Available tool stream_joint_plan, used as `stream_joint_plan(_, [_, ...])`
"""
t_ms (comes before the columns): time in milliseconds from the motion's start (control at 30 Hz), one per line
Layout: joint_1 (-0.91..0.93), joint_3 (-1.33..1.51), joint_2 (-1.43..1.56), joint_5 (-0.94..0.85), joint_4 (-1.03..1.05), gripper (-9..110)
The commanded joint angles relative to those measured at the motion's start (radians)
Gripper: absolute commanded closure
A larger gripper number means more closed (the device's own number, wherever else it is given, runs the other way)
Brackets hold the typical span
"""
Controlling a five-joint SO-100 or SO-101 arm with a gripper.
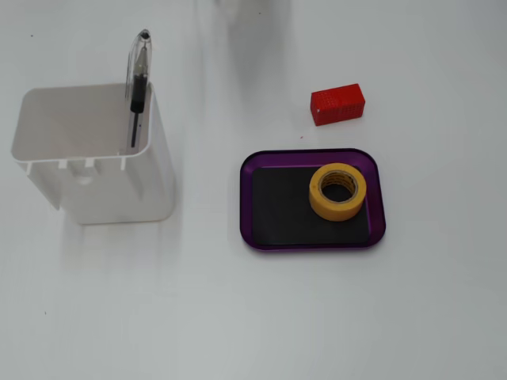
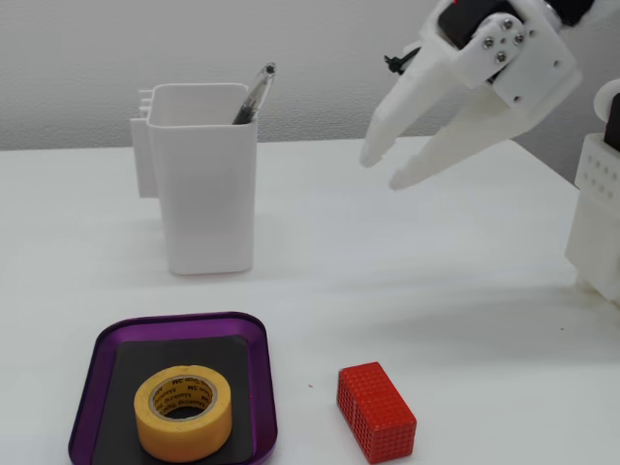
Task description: Remove the yellow tape from the box.
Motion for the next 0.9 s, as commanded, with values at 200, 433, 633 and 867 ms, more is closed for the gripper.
stream_joint_plan(200, [-0.247, -0.719, -0.727, -0.002, 0.137, 86])
stream_joint_plan(433, [-0.247, -0.968, -1.078, -0.003, 0.123, 86])
stream_joint_plan(633, [-0.247, -1.054, -1.259, -0.005, 0.12, 86])
stream_joint_plan(867, [-0.245, -1.077, -1.348, -0.012, 0.046, 86])
